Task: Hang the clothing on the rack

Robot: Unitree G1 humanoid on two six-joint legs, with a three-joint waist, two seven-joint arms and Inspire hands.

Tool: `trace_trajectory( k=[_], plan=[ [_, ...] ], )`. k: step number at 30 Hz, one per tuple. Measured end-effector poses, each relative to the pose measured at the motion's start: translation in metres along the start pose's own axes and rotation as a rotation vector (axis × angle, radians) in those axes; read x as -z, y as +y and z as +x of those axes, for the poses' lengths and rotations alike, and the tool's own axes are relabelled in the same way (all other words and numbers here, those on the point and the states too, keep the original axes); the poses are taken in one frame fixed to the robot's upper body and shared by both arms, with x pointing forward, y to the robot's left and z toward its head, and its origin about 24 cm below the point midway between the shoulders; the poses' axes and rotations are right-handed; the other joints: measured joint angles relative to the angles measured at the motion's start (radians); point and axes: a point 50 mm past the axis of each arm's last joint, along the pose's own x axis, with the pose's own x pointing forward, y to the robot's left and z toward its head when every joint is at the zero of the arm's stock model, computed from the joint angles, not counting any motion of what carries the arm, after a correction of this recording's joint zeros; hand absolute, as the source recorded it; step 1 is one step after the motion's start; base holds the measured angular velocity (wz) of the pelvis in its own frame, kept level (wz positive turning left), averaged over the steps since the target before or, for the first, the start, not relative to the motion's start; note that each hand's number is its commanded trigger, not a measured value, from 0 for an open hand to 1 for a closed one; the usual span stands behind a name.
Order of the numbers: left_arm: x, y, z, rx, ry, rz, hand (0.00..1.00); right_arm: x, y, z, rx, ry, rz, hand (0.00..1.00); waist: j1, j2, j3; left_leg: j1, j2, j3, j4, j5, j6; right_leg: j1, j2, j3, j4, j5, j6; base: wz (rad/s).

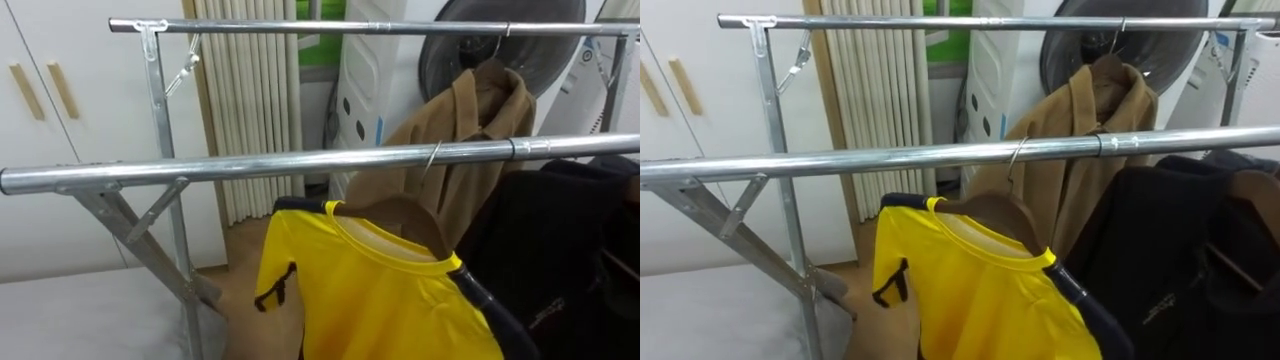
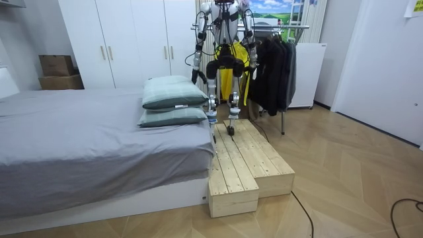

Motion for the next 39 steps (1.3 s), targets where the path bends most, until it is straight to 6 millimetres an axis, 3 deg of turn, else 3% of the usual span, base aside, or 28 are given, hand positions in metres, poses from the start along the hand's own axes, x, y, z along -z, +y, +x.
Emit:
trace_trajectory(
  k=[7,17,22,31,36,37,39],
  plan=[
    [-0.004,-0.001,0.001,0.012,-0.008,-0.038,0.00,0.001,0.000,0.001,0.004,0.019,0.002,0.00,0.001,0.005,-0.0047,-0.005,0.001,-0.018,0.003,0.000,0.000,0.002,-0.001,-0.016,0.001,-0.007,0.001,0.06],
    [0.002,-0.002,0.000,0.036,0.020,-0.048,0.00,-0.001,0.002,0.002,-0.001,0.024,0.002,0.00,-0.004,0.006,0.0006,-0.003,0.000,-0.025,0.008,0.000,0.000,0.011,-0.001,-0.025,0.001,-0.013,0.003,0.02],
    [-0.003,-0.003,0.001,0.050,0.009,-0.025,0.00,-0.002,0.002,0.002,-0.002,0.022,-0.006,0.00,-0.007,0.008,0.0008,-0.003,0.002,-0.047,0.009,0.000,0.000,0.010,-0.005,-0.047,0.022,-0.029,-0.004,0.13],
    [-0.011,-0.004,0.002,0.033,-0.022,-0.038,0.00,-0.029,0.018,0.009,-0.027,-0.049,-0.258,0.00,0.009,0.025,0.0002,-0.026,0.005,-0.074,0.033,0.000,-0.001,-0.018,-0.015,-0.080,0.063,-0.064,-0.017,0.10],
    [-0.019,-0.006,0.002,0.022,-0.073,-0.040,0.00,-0.042,0.027,0.011,-0.048,-0.094,-0.350,0.00,0.023,0.039,0.0033,-0.110,-0.001,-0.076,0.114,0.001,-0.001,-0.055,-0.055,-0.139,0.104,-0.094,-0.023,0.41],
    [-0.020,-0.008,0.002,0.026,-0.080,-0.043,0.00,-0.044,0.028,0.011,-0.046,-0.096,-0.370,0.00,0.025,0.047,0.0022,-0.122,0.000,-0.081,0.116,0.002,-0.004,-0.053,-0.069,-0.182,0.108,-0.101,-0.028,0.74],
    [-0.020,-0.011,0.001,0.029,-0.089,-0.045,0.00,-0.046,0.028,0.011,-0.047,-0.099,-0.378,0.00,0.025,0.058,0.0099,-0.131,0.002,-0.083,0.113,0.015,-0.023,-0.039,-0.085,-0.236,0.105,-0.108,-0.030,0.85]
  ],
)
